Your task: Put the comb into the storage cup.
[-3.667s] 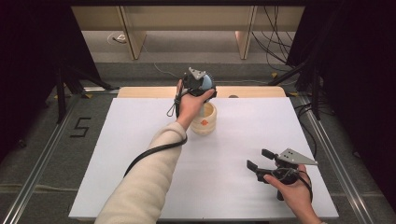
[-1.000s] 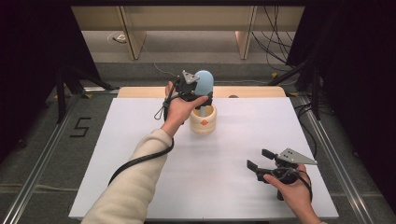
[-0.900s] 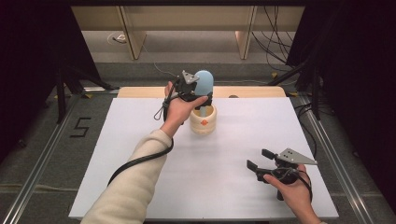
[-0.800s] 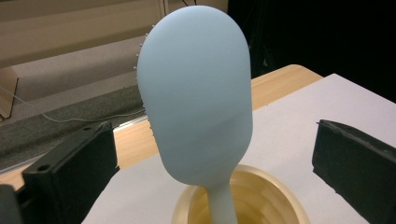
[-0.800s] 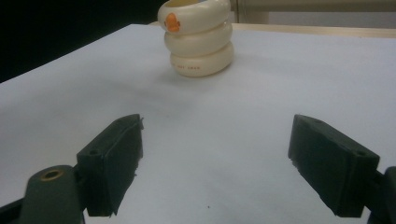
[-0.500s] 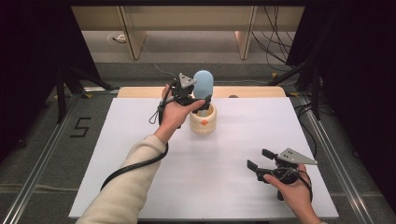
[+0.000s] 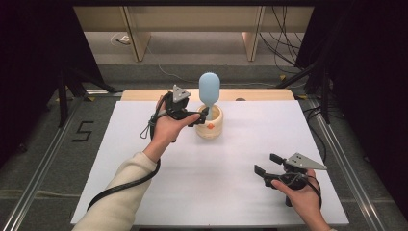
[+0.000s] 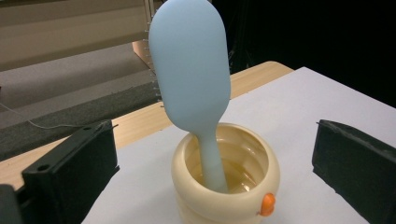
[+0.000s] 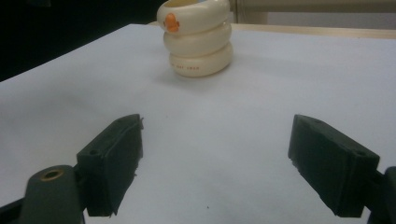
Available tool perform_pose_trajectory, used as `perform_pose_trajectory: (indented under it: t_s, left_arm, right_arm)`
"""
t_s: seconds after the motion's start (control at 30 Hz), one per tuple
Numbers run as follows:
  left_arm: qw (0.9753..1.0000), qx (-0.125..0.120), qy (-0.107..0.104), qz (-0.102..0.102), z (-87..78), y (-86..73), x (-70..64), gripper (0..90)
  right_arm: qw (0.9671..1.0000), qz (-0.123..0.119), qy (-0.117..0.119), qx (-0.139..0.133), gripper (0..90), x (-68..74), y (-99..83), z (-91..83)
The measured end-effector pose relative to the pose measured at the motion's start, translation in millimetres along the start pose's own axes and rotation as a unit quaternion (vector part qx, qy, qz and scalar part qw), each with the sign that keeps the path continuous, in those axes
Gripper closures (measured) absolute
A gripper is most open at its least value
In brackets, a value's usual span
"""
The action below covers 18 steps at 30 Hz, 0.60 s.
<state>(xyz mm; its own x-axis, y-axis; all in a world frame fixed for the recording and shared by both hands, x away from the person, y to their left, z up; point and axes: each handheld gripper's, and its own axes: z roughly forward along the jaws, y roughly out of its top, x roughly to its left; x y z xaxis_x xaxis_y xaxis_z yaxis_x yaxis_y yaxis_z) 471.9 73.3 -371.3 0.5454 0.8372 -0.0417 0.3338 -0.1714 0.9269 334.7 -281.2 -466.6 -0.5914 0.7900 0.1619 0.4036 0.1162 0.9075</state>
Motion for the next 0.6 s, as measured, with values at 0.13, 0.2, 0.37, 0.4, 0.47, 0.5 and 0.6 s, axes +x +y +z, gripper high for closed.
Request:
perform_pose_trajectory:
  t_s: [0.13,0.2,0.37,0.4,0.47,0.5,0.6]
  left_arm:
    - [1.0,-0.003,-0.004,-0.002,-8.4,-4.4,-0.4,0.0]
    - [1.0,-0.003,-0.008,-0.003,-12.5,-7.5,-0.8,0.0]
    - [0.9999,-0.007,-0.014,-0.002,-23.3,-15.0,-2.3,0.0]
    - [0.9999,-0.008,-0.014,0.0,-26.1,-16.7,-2.8,0.0]
    - [0.9999,-0.009,-0.015,0.0,-30.0,-19.4,-3.1,0.0]
    - [0.9999,-0.009,-0.015,0.0,-31.4,-20.5,-3.2,0.0]
    - [0.9997,-0.004,-0.021,-0.007,-36.4,-24.8,-3.9,0.0]
  right_arm:
    - [1.0,-0.001,0.0,0.001,18.7,-0.2,-0.1,0.1]
    - [1.0,-0.001,0.0,0.0,18.7,0.0,0.1,-0.1]
    - [1.0,-0.001,0.0,-0.001,18.7,-0.5,-0.1,0.0]
    - [1.0,0.0,0.0,-0.001,18.7,-0.3,0.0,0.0]
    - [1.0,-0.002,0.0,0.0,18.7,0.0,0.2,-0.2]
    - [1.0,-0.001,0.0,-0.001,18.7,-0.1,0.1,0.0]
    - [1.0,-0.002,-0.001,0.0,18.7,-0.2,0.2,-0.3]
